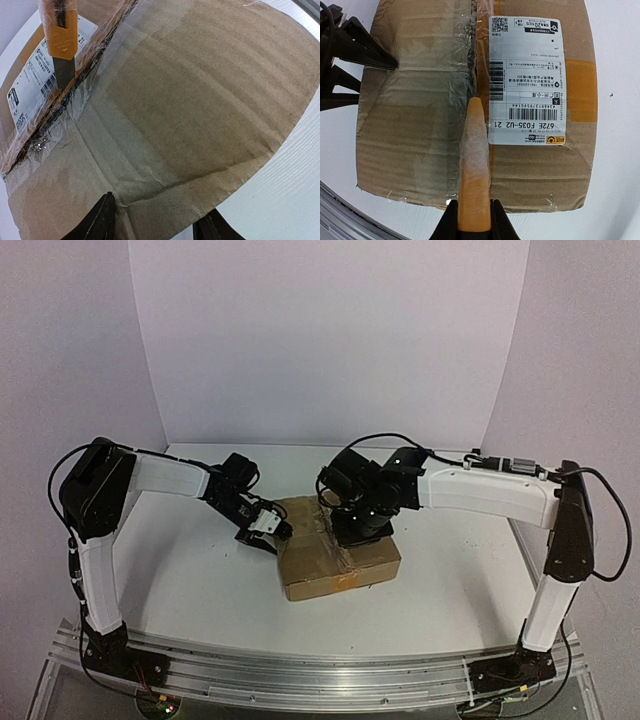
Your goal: Unpack the express box
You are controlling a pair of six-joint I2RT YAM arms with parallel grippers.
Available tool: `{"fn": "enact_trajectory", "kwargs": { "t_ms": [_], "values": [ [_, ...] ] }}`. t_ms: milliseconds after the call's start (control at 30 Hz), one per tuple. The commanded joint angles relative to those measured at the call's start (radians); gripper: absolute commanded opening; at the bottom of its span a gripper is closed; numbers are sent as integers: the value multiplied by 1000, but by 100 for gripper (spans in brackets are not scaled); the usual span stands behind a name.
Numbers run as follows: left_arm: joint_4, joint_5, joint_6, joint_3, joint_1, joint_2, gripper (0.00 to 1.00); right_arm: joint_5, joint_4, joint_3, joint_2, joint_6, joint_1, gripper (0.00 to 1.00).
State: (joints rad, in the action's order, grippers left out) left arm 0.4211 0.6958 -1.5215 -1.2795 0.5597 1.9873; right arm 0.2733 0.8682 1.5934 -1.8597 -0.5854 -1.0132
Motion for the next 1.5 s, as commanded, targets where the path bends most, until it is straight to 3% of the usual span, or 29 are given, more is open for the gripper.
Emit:
{"fn": "enact_trajectory", "kwargs": {
  "t_ms": [0,467,900,1233,1467],
  "values": [
    [-80,-229,191,14,-58,21,46,-449,295,-66,47,-54,-74,0],
    [-100,-245,193,17,-60,27,44,-472,354,-112,85,-84,-114,0],
    [-102,-257,183,-3,-75,46,42,-462,598,27,92,-103,-165,0],
    [-120,-268,215,10,-78,42,36,-486,491,-72,105,-122,-194,0],
    [-140,-288,229,9,-84,47,33,-425,480,-99,164,-131,-281,0]
  ]
}}
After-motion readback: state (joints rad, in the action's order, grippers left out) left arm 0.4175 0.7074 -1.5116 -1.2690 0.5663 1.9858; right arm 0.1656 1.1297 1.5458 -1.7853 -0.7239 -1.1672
